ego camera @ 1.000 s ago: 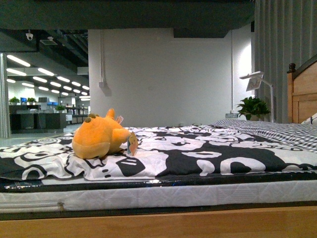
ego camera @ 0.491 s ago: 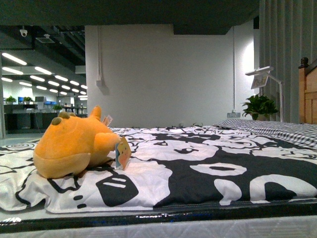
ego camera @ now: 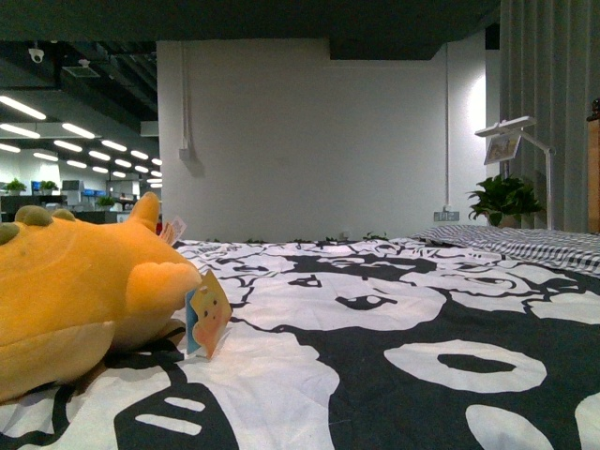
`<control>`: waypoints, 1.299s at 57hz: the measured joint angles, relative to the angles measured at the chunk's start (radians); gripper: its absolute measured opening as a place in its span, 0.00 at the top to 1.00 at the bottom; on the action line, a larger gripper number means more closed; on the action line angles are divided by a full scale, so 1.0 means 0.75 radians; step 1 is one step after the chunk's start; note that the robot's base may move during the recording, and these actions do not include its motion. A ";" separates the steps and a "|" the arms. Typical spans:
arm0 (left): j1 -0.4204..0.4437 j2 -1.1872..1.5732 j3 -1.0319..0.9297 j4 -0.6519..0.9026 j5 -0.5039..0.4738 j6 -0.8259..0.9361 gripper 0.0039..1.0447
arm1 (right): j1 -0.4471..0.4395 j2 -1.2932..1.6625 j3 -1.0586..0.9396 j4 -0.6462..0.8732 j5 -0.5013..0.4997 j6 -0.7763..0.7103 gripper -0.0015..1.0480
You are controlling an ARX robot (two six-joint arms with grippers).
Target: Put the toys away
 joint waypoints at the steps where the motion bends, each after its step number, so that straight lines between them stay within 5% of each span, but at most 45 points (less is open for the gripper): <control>1: 0.000 0.000 0.000 0.000 0.001 0.000 0.06 | 0.000 0.000 0.000 0.000 0.001 0.000 0.06; 74: -0.001 0.001 0.001 0.001 0.001 0.001 0.06 | 0.000 0.000 0.000 0.003 -0.001 0.000 0.06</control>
